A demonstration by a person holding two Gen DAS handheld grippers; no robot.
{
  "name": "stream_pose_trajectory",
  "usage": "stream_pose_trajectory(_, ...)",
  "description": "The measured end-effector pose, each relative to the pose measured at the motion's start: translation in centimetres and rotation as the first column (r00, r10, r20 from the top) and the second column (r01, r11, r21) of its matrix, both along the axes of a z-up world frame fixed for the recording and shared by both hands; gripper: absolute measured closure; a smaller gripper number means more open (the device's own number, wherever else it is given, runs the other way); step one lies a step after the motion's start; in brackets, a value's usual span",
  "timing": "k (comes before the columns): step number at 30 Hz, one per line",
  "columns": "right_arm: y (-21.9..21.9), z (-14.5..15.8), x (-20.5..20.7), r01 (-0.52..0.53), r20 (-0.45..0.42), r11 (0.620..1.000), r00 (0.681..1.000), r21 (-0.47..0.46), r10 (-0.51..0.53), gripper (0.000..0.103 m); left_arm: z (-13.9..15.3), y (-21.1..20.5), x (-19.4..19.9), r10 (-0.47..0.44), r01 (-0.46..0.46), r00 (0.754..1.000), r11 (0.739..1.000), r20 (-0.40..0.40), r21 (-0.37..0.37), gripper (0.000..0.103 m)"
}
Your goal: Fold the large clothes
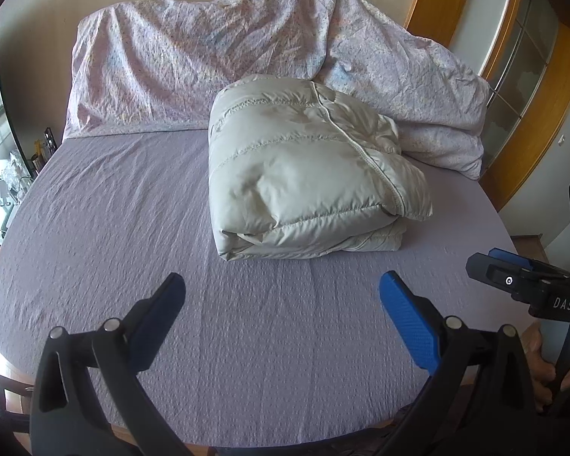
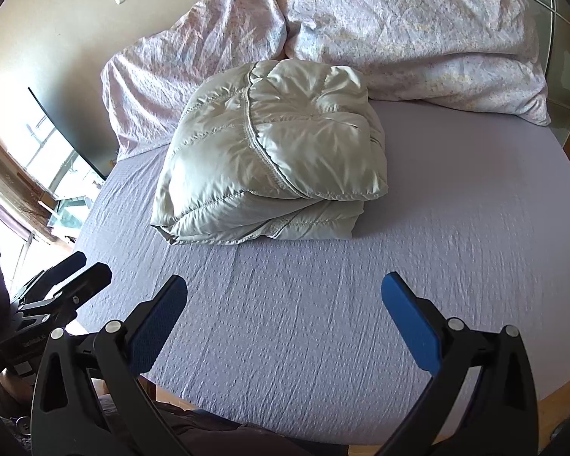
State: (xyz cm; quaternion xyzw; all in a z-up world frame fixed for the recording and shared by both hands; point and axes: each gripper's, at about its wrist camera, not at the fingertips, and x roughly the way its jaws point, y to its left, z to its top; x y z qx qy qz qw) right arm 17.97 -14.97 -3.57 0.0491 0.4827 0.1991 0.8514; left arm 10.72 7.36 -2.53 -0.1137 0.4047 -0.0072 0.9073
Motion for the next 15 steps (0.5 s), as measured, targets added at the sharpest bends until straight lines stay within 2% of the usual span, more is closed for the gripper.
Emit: stream_pose_trajectory(15, 0.26, 0.19, -0.12, -0.007, 0.015, 1.000, 1.000, 0.001, 0.007, 0.001, 0.03, -0.17, 0.19, 0.002, -0.002, 1.000, 1.000, -0.004, -0.002, 0.002)
